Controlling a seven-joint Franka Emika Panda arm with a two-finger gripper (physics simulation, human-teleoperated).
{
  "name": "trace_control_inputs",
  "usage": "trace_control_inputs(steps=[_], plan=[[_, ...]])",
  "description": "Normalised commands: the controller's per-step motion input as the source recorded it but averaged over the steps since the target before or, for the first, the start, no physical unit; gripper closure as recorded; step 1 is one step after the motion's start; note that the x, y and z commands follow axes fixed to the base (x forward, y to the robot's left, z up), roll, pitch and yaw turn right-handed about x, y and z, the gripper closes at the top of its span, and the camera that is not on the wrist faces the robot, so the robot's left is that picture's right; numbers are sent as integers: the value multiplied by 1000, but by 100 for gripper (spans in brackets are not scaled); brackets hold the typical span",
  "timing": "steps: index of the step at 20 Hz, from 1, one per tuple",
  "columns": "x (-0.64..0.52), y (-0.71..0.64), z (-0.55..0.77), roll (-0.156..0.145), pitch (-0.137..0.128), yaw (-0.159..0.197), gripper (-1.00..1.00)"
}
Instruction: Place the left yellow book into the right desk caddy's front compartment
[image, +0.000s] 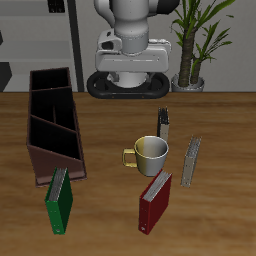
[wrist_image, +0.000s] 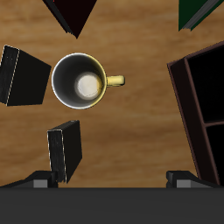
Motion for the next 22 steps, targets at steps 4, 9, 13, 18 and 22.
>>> trace_control_inputs(steps=[4, 9, 13, 18, 22], plan=[[192, 472, -33, 13, -25, -37, -100], [252, 529, 114, 23, -37, -41, -100], [356, 567, 105, 17, -39, -38, -100], [289, 350, -8, 3, -7, -32, -100], [342, 383, -33, -15, -34, -31, -100]])
